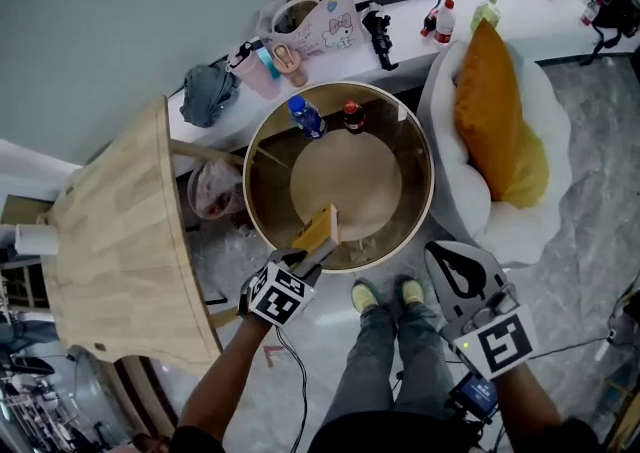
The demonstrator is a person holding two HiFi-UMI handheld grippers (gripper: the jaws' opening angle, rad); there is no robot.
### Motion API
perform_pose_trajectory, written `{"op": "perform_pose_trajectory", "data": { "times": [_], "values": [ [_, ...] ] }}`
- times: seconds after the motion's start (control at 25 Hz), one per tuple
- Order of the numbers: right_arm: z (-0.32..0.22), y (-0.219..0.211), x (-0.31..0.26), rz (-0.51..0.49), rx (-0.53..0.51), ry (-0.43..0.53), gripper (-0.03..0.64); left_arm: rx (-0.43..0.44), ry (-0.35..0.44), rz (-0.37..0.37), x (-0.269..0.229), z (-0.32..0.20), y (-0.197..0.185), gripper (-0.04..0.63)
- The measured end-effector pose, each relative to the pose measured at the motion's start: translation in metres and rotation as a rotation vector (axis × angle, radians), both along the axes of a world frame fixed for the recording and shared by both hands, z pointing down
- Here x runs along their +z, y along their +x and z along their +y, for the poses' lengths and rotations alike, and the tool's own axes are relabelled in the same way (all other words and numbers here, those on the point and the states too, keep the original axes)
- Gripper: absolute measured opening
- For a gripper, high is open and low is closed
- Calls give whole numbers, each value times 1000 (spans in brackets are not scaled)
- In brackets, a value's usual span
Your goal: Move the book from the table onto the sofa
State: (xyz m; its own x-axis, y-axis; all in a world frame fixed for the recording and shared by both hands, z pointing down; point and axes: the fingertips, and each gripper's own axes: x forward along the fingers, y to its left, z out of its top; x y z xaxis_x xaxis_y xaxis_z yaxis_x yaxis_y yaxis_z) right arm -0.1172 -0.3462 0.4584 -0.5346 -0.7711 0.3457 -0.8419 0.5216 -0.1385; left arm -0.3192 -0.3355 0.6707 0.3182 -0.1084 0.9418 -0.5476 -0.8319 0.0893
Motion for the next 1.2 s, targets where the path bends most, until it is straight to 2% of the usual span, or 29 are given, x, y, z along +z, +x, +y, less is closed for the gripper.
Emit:
{"op": "perform_pose_trajectory", "data": {
  "times": [0.12, 0.24, 0.44, 0.64, 0.96, 1.2],
  "values": [
    [1, 5, -8, 15, 19, 15, 6, 16, -90, 43, -11, -2, 3, 158],
    [1, 9, -23, 36, 45, 35, 6, 46, -119, 70, -24, -11, 7, 156],
    [10, 18, -48, 81, 94, 53, 6, 91, -55, 140, -61, -23, 25, 155],
    [19, 32, -75, 139, 172, 82, 6, 148, 31, 248, -110, -32, 44, 155],
    [56, 105, -132, 192, 371, 165, 6, 274, 83, 452, -187, -10, 102, 155],
    [110, 155, -162, 250, 521, 171, 6, 398, 99, 559, -230, 13, 147, 155]
  ]
}}
